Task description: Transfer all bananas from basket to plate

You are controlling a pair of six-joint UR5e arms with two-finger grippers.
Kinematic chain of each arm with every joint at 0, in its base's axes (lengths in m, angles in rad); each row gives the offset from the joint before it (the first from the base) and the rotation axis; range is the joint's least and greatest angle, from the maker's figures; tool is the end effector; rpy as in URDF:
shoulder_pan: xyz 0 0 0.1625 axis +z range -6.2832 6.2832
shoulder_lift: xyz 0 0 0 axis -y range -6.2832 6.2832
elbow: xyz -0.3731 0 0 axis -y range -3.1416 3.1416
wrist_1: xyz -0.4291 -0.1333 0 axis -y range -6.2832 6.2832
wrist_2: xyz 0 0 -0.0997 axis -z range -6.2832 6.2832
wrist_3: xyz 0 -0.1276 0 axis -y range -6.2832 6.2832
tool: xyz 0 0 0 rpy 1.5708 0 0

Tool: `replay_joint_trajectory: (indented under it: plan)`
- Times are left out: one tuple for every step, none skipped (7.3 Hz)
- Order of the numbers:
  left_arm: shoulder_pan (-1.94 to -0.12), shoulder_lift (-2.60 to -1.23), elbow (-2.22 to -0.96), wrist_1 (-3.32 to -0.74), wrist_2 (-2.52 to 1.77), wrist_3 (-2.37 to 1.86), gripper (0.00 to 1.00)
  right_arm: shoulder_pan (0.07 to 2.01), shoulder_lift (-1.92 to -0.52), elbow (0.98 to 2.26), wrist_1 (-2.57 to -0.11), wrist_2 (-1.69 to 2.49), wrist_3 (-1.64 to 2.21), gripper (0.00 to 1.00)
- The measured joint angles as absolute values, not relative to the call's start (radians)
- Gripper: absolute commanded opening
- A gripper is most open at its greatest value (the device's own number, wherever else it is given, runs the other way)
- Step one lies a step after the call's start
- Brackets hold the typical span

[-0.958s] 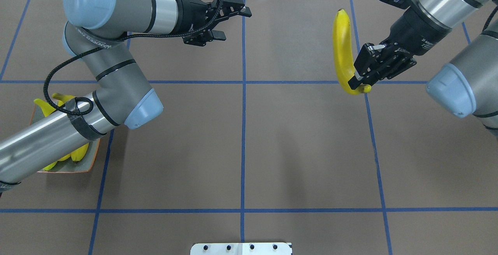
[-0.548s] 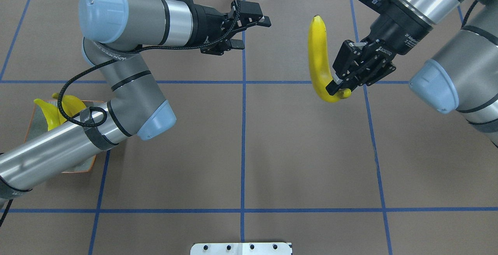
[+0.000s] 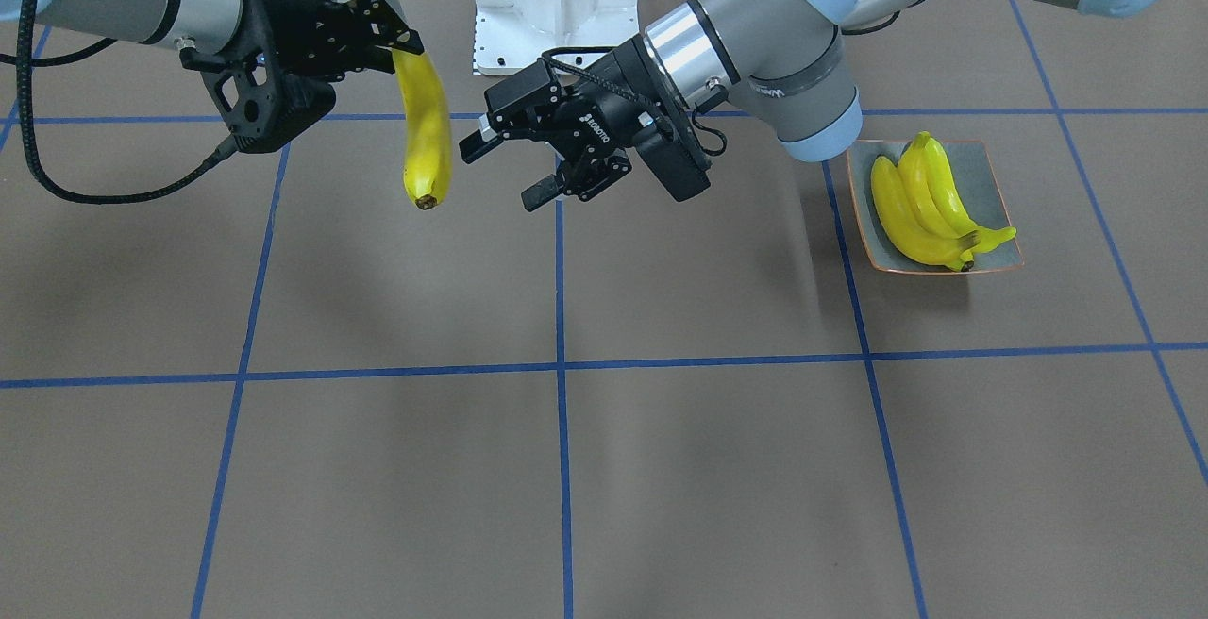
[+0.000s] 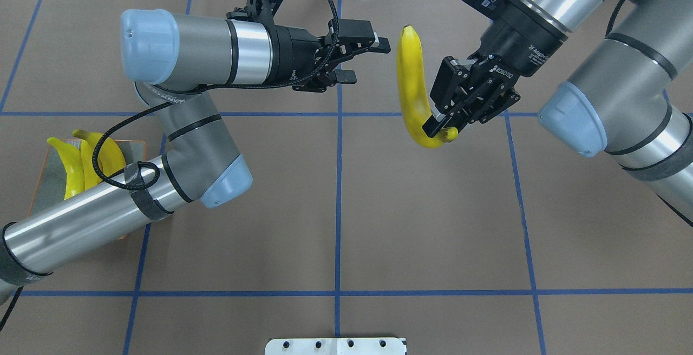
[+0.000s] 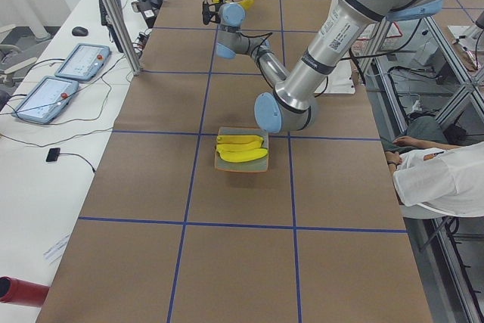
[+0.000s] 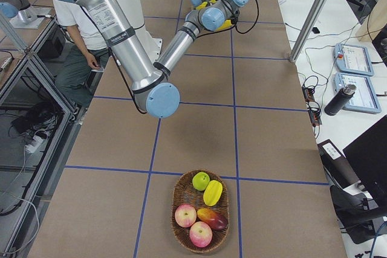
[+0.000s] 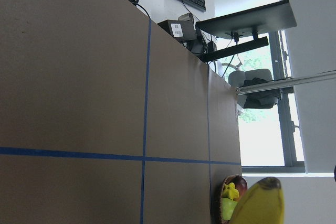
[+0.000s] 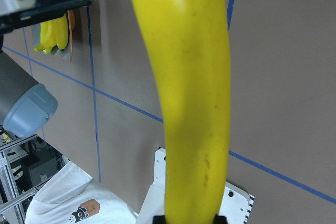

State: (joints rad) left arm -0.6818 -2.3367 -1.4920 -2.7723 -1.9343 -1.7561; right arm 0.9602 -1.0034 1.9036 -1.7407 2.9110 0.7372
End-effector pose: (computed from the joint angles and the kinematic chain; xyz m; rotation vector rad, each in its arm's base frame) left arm 0.4667 -0.4921 0.0273 0.2170 1.8624 -0.2551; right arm -0.3142 -0.4648 0.0962 -0.3138 -1.3751 -0.3832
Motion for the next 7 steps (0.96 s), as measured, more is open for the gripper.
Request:
replay_joint_trajectory:
  plan:
    - [-0.680, -2.337, -1.492, -2.792, -1.934, -1.769, 1.00, 0.960, -1.003, 1.899, -1.734, 2.913, 0.738, 0.00]
    - [-0.677, -2.339, -1.491, -2.800, -1.934, -1.774, 1.00, 0.959, -1.002, 1.897, -1.732, 2.925, 0.738, 0.00]
    - [-0.673, -2.342, -1.491, -2.803, -1.934, -1.775, 1.00, 0.958, -1.001, 1.896, -1.731, 2.948, 0.738, 0.00]
    - [-0.670, -2.344, -1.491, -2.804, -1.934, -1.776, 1.00, 0.955, -0.999, 1.896, -1.730, 2.966, 0.738, 0.00]
    - [-0.666, -2.345, -1.490, -2.804, -1.933, -1.775, 1.00, 0.949, -0.997, 1.896, -1.730, 2.973, 0.739, 0.00]
    - [-0.661, -2.347, -1.491, -2.804, -1.933, -1.775, 1.00, 0.943, -0.991, 1.894, -1.730, 2.976, 0.740, 0.00]
    - [-0.656, -2.350, -1.491, -2.804, -1.933, -1.776, 1.00, 0.939, -0.982, 1.892, -1.730, 2.977, 0.741, 0.00]
